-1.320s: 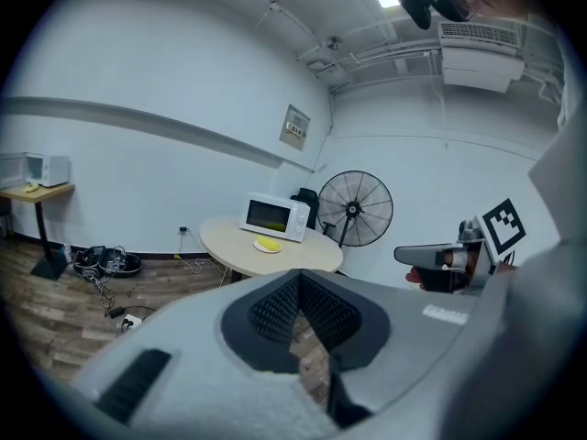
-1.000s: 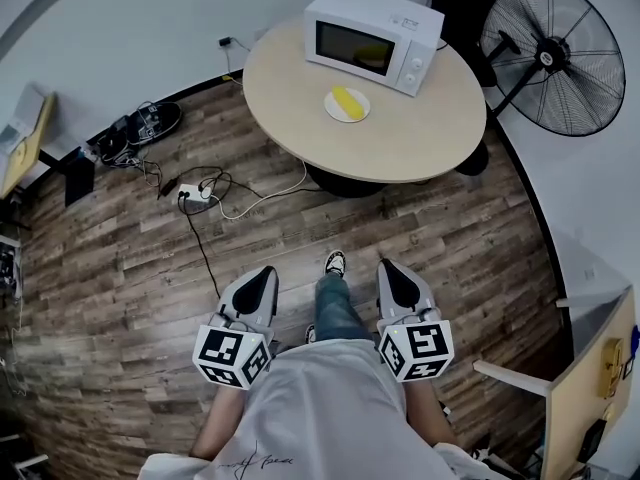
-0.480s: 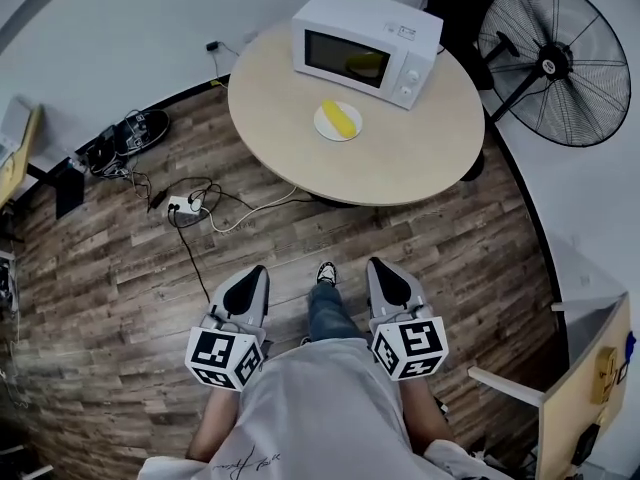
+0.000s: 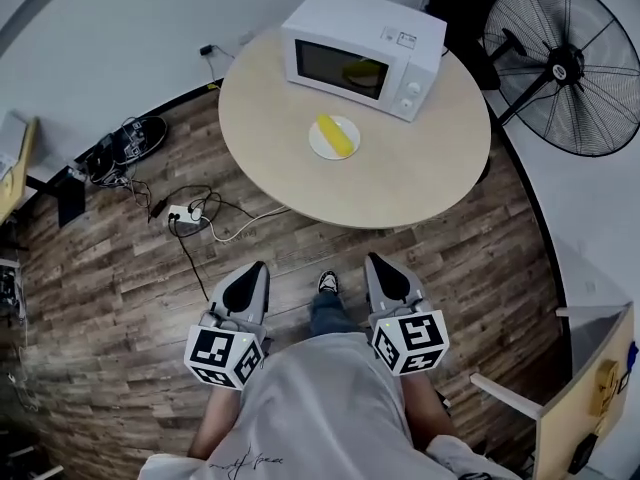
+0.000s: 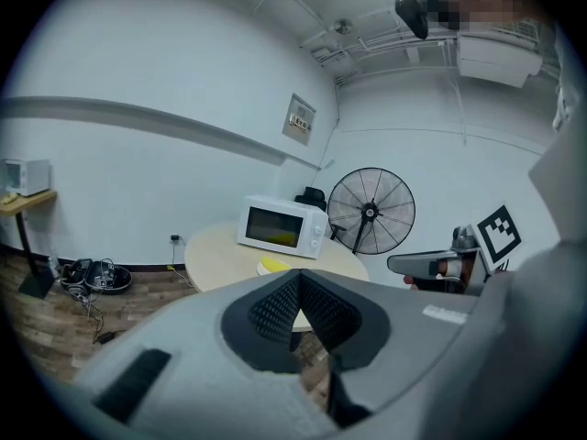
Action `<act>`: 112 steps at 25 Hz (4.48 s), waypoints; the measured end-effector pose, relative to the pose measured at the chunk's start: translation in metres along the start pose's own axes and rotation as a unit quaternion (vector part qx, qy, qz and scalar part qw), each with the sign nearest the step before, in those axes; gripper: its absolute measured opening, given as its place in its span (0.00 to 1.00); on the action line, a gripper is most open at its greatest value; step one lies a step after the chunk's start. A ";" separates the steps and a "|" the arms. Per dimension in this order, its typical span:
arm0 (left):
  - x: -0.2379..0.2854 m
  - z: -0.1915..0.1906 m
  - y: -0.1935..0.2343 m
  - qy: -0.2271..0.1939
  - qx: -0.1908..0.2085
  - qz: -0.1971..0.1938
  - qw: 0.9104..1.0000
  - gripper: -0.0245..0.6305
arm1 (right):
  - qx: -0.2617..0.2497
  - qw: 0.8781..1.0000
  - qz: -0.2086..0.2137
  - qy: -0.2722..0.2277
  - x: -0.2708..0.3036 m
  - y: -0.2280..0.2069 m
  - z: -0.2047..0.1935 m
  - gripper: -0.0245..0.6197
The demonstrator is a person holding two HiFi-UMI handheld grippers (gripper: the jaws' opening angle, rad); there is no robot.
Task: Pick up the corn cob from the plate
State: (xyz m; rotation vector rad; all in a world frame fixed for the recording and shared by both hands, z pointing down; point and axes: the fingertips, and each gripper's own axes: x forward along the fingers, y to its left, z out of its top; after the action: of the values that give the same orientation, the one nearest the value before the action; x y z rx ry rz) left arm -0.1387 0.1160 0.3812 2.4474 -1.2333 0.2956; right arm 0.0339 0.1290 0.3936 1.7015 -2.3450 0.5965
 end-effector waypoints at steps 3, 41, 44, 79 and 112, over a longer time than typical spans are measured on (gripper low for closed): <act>0.021 0.011 0.004 0.002 0.002 0.003 1.000 0.02 | 0.005 1.000 0.004 0.000 0.018 -0.014 0.008 0.05; 0.153 0.062 0.022 -0.002 0.019 0.001 1.000 0.02 | -0.017 1.000 0.021 0.005 0.130 -0.101 0.054 0.06; 0.159 0.067 0.031 -0.004 0.019 0.006 1.000 0.02 | -0.020 1.000 0.021 0.003 0.140 -0.103 0.061 0.06; 0.206 0.092 0.086 0.008 -0.010 -0.017 1.000 0.02 | -0.045 0.998 0.024 0.042 0.258 -0.118 0.091 0.13; 0.214 0.082 0.112 0.033 -0.047 -0.018 0.998 0.02 | -0.051 0.988 0.012 0.143 0.347 -0.146 0.028 0.27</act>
State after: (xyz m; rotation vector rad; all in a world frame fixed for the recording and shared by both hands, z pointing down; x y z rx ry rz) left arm -0.1008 -0.1347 0.4088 2.3585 -1.1479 0.2995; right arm 0.0609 -0.2222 0.5290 1.4385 -2.1572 0.6645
